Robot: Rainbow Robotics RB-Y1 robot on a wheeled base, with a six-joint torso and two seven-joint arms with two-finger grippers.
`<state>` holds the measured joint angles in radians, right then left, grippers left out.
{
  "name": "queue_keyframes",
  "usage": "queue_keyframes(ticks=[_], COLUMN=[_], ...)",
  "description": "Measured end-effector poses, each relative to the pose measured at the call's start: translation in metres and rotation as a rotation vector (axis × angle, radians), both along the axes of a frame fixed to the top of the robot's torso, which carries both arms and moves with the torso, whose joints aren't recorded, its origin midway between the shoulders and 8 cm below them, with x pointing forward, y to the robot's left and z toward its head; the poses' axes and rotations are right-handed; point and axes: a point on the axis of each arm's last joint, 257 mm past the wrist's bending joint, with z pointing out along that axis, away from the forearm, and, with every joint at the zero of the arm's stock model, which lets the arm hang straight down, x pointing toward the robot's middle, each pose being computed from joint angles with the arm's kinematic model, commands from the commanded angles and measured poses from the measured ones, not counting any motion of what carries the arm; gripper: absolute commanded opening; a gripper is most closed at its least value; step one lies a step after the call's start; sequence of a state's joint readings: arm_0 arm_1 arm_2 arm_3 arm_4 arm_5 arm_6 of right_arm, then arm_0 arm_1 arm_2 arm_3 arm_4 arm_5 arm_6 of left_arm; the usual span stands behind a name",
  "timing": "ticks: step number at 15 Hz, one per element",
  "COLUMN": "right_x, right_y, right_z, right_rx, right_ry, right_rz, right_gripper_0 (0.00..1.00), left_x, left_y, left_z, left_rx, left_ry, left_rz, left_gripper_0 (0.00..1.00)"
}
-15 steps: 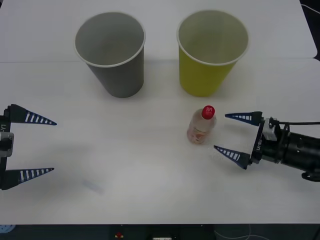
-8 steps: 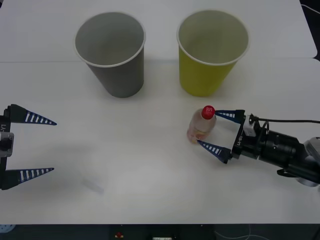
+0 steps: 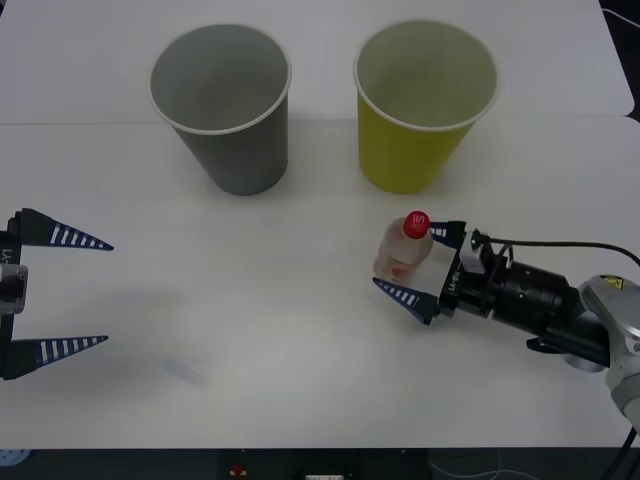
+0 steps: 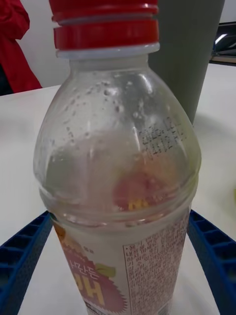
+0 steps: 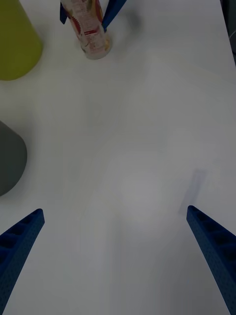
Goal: Put the can into the green bin and the plastic bottle into the gray bin
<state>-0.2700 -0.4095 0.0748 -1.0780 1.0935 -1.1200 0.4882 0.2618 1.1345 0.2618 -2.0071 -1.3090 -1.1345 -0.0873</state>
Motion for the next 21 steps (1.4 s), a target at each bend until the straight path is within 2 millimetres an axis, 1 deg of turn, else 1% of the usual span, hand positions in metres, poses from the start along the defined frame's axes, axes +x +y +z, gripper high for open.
queue_keyframes(ticks=[1,2,9,12,14,17,21], right_x=[0.0,0.0,-0.002,-0.009,-0.016,-0.026,-0.035], right_y=[0.0,0.001,0.002,0.001,0.001,-0.005,-0.013], right_z=[0.0,0.0,0.002,0.01,0.017,0.028,0.042], right_rx=[-0.003,-0.004,-0.004,-0.02,-0.035,-0.073,-0.151], right_ry=[-0.004,-0.006,-0.007,-0.009,0.031,0.096,0.175], right_rz=[0.001,0.002,0.017,0.06,0.09,0.12,0.086], right_gripper_0=[0.02,0.0,0.0,0.0,0.0,0.0,0.0], left_x=[0.0,0.0,0.0,0.0,0.0,0.0,0.0], left_y=[0.0,0.0,0.0,0.0,0.0,0.0,0.0], left_z=[0.0,0.0,0.0,0.0,0.0,0.0,0.0], left_rx=[0.0,0.0,0.0,0.0,0.0,0.0,0.0], left_ry=[0.0,0.0,0.0,0.0,0.0,0.0,0.0], left_rz=[0.0,0.0,0.0,0.0,0.0,0.0,0.0], left_gripper_0=[1.0,1.0,1.0,1.0,1.0,1.0,1.0])
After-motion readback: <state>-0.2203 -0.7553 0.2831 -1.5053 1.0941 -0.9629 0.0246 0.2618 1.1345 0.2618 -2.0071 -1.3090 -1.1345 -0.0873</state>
